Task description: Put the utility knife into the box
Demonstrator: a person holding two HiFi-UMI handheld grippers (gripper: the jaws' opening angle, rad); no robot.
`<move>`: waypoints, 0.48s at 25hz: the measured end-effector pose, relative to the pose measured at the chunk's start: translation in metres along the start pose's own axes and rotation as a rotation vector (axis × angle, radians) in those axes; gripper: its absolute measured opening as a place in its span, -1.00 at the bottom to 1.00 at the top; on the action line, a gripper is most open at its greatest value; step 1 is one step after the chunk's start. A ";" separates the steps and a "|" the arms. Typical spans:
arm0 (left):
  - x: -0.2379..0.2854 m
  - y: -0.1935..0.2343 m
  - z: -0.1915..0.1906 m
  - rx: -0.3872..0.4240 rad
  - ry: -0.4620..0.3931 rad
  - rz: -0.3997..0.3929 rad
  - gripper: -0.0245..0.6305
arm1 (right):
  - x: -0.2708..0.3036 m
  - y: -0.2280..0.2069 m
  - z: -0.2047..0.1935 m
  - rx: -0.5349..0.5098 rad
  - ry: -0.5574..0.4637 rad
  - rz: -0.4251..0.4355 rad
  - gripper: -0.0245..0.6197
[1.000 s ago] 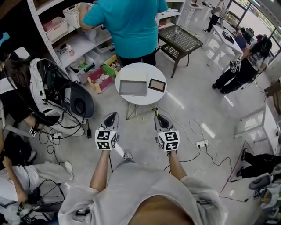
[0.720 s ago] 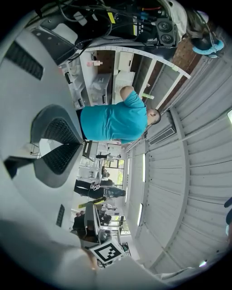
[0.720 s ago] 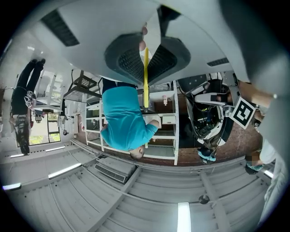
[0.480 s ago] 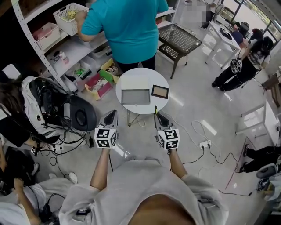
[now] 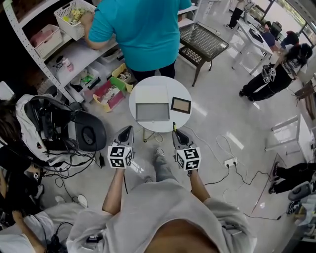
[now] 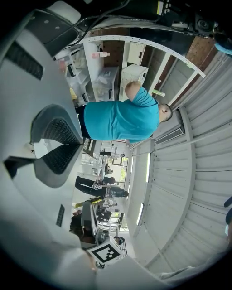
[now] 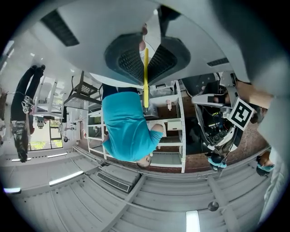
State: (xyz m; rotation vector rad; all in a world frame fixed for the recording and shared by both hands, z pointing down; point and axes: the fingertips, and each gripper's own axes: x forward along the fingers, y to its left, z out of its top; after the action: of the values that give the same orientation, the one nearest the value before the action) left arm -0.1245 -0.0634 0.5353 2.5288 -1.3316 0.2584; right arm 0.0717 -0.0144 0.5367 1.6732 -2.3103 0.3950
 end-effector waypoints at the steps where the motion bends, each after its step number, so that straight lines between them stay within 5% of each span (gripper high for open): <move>1: 0.006 0.003 -0.001 -0.002 0.003 0.004 -0.86 | 0.007 -0.003 0.000 0.002 0.002 0.004 -0.78; 12: 0.090 0.033 0.028 -0.017 0.017 0.072 -0.86 | 0.094 -0.050 0.030 -0.003 0.020 0.097 -0.78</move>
State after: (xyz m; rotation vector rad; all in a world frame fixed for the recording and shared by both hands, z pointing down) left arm -0.1008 -0.1601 0.5389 2.4622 -1.4138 0.2812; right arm 0.0896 -0.1235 0.5465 1.5533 -2.3821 0.4257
